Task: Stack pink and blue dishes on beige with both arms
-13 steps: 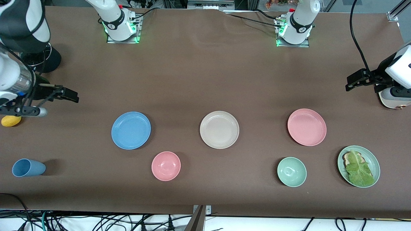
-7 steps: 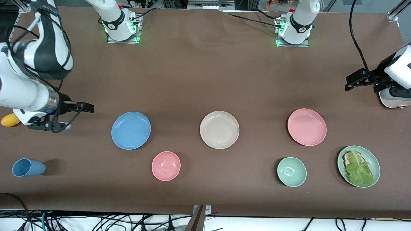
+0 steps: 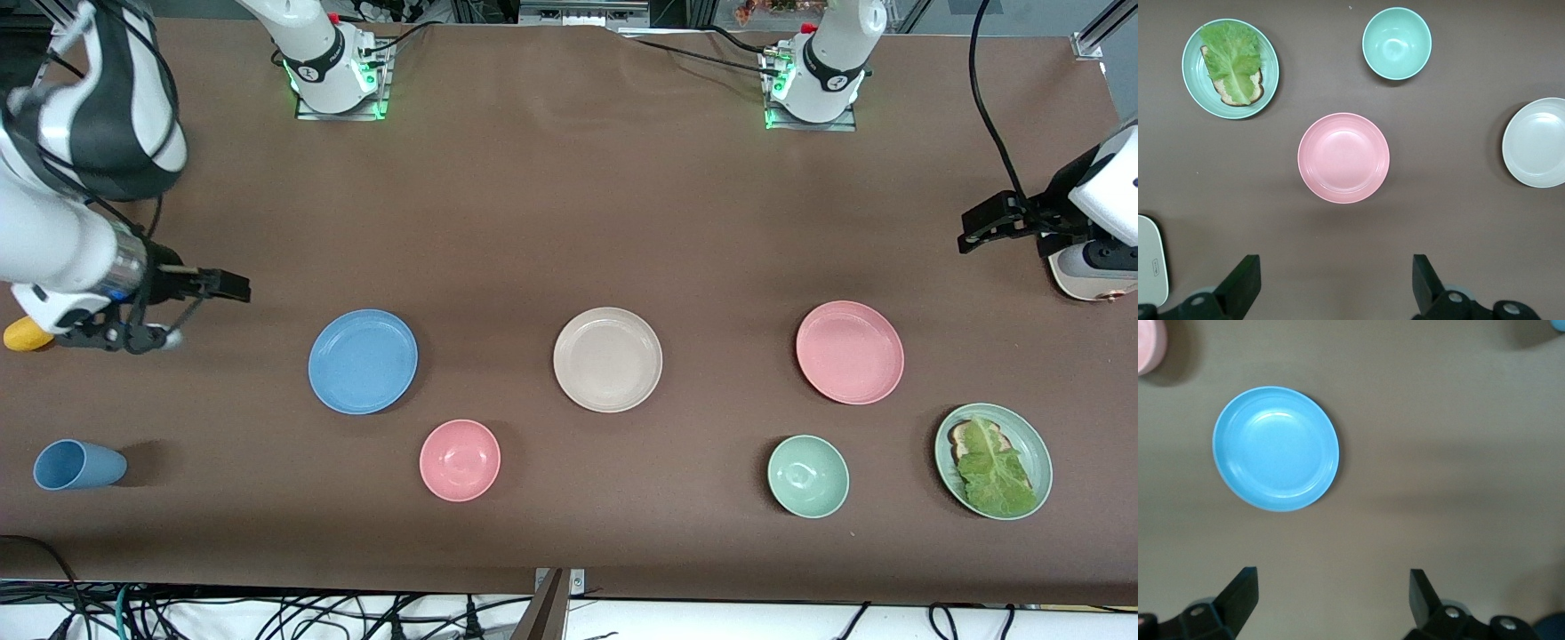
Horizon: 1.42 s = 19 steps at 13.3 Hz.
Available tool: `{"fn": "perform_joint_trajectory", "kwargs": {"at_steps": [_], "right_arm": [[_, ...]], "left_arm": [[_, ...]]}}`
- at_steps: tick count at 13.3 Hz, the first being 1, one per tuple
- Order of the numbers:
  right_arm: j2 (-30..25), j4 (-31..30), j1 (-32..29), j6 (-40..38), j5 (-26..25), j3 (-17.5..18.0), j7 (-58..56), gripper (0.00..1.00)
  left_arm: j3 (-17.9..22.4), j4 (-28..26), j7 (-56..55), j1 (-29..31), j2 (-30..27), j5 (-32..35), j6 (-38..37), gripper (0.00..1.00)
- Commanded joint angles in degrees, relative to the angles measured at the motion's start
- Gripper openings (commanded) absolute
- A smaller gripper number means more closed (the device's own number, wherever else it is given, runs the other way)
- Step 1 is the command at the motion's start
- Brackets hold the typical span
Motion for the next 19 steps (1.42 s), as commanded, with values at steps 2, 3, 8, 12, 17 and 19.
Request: {"fn": "perform_joint_trajectory", "kwargs": {"at_steps": [2, 3, 8, 12, 17, 19], "right_arm": [[-1.7, 6.0, -0.1, -7.6, 0.2, 0.1, -0.7, 1.00], [-1.7, 6.1, -0.1, -7.6, 0.2, 0.0, -0.7, 1.00], [-1.0, 7.6, -0.6, -6.9, 0.2, -0.2, -1.9, 1.00], [-1.0, 9.6, -1.1, -7.2, 0.0, -0.5, -1.7, 1.00], [-1.1, 9.7, 0.1, -5.9, 0.2, 0.1, -0.5, 1.00], [-1.1, 9.6, -0.2, -5.7, 0.6, -0.1, -0.5, 1.00]], "left_arm": [[-0.3, -0.2, -0.6, 0.4, -0.6, -0.9, 0.3, 1.00], [-0.3, -0.3, -0.5, 0.4, -0.6, -0.9, 0.3, 1.00], [-0.3, -0.3, -0.5, 0.5, -0.5, -0.8, 0.4, 1.00], [-0.2, -0.3, -0.1, 0.5, -0.4, -0.4, 0.7, 1.00], [-0.1, -0.3, -0.1, 0.5, -0.5, -0.5, 0.8, 1.00], [-0.1, -0.3, -0.3, 0.5, -0.4, -0.4, 0.8, 1.00]]}}
